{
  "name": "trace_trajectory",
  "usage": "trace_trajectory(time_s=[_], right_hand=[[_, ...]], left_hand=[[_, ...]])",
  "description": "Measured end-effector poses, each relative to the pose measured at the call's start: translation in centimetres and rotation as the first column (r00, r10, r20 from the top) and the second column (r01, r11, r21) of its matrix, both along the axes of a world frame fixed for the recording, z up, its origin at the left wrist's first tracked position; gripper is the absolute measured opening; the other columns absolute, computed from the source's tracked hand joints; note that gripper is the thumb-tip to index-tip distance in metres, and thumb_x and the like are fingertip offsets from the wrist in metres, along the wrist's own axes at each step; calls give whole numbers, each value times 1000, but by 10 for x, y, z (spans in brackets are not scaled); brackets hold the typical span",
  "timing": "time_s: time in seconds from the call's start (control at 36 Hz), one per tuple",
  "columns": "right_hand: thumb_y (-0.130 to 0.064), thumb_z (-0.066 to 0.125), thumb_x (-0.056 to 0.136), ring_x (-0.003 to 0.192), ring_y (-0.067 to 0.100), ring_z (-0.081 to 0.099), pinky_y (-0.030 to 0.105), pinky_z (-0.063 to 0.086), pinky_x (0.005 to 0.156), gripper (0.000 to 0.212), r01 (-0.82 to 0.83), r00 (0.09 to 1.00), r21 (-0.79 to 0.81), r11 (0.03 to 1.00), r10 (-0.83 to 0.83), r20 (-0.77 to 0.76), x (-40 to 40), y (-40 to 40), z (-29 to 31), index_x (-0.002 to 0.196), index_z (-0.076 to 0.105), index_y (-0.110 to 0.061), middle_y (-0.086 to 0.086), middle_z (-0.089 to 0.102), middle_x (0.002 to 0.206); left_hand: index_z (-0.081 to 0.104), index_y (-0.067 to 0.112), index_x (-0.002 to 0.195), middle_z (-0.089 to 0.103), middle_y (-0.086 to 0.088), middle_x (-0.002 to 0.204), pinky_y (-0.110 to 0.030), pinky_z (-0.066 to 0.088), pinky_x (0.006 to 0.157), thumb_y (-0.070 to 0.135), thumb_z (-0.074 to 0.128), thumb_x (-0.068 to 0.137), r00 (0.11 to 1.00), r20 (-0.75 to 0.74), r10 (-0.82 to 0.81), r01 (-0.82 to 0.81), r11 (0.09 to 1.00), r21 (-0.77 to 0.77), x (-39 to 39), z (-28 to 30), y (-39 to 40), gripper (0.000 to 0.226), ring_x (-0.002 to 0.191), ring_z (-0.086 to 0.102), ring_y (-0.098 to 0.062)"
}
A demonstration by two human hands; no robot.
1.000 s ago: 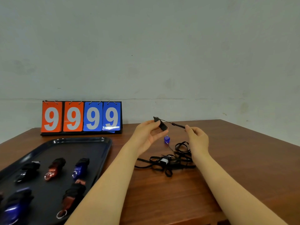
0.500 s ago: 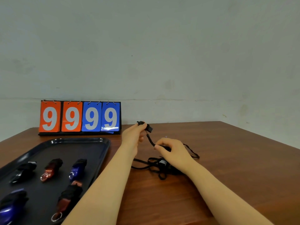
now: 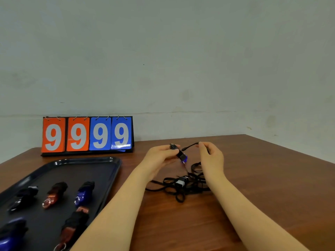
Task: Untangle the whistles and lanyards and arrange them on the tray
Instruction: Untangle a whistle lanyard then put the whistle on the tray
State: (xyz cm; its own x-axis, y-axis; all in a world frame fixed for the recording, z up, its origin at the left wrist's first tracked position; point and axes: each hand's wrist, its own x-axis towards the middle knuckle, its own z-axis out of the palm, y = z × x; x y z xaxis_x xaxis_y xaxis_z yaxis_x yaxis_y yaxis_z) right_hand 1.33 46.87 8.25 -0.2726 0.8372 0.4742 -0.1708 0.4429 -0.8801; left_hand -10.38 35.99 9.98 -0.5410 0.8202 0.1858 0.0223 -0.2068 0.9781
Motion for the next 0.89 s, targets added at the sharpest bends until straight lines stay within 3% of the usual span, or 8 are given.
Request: trace_trajectory(time_s=[0.11,0.19,0.31,0.42,0.56,0.64,0.81,0.89], right_hand=[[-21,49,99,86,-2,56,19,42,73,20,-6,1000,5,1000,6,-1,1,-2,0,103,68,-18,-15,63,91],[-22,51,99,85,1,59,15,42,67,19,-71,997,24,997,71,9,1,-5,-1,95,69,-19,-9,68,89],[-20,50,99,63,-1,50,15,36,58,23,-175,983,19,984,174,67,-1,-10,0,84,67,-24,-18,59,63],[-24,51,98,74,9,61,14,44,64,20,-229,958,105,968,204,202,-3,-14,-2,88,69,-25,-1,70,85],[-27,51,98,79,-14,55,7,37,68,19,-313,890,237,920,196,412,-8,-17,-10,91,68,-28,-23,63,86],[-28,49,99,90,-13,54,4,36,75,19,-325,881,307,895,169,441,-9,-17,-13,98,69,-29,-23,63,94],[-26,46,100,93,13,64,31,51,85,25,-322,857,400,858,86,507,-10,-17,-16,113,68,-25,-3,71,100],[-25,46,100,90,15,64,34,51,85,26,-315,851,435,843,49,522,-9,-16,-16,115,67,-23,0,71,99]], left_hand=[[71,8,107,71,-12,111,-24,56,83,4,60,91,986,49,-161,159,986,38,11,6,-4,19,103,69,-18],[68,4,110,71,-12,110,-25,55,85,3,54,94,954,116,-277,259,954,149,18,12,-5,21,106,67,-20],[66,0,108,71,-14,106,-29,54,92,0,50,94,895,267,-359,269,909,319,23,16,-3,22,105,67,-21],[67,0,102,69,-16,106,-27,57,86,-3,49,94,870,381,-312,151,905,397,15,16,1,19,98,69,-21],[65,4,109,67,-12,112,-25,56,86,0,53,94,913,363,-185,47,932,359,7,11,1,20,108,63,-19],[64,2,112,68,-13,112,-23,57,80,0,55,93,917,370,-149,2,929,369,2,8,2,21,104,66,-18],[64,-4,111,67,-15,114,-23,58,76,1,56,93,917,382,-112,-36,932,360,1,3,7,20,103,67,-21],[63,-4,114,69,-13,111,-25,58,80,1,56,93,929,358,-99,-34,937,348,-1,0,8,23,102,68,-19]])
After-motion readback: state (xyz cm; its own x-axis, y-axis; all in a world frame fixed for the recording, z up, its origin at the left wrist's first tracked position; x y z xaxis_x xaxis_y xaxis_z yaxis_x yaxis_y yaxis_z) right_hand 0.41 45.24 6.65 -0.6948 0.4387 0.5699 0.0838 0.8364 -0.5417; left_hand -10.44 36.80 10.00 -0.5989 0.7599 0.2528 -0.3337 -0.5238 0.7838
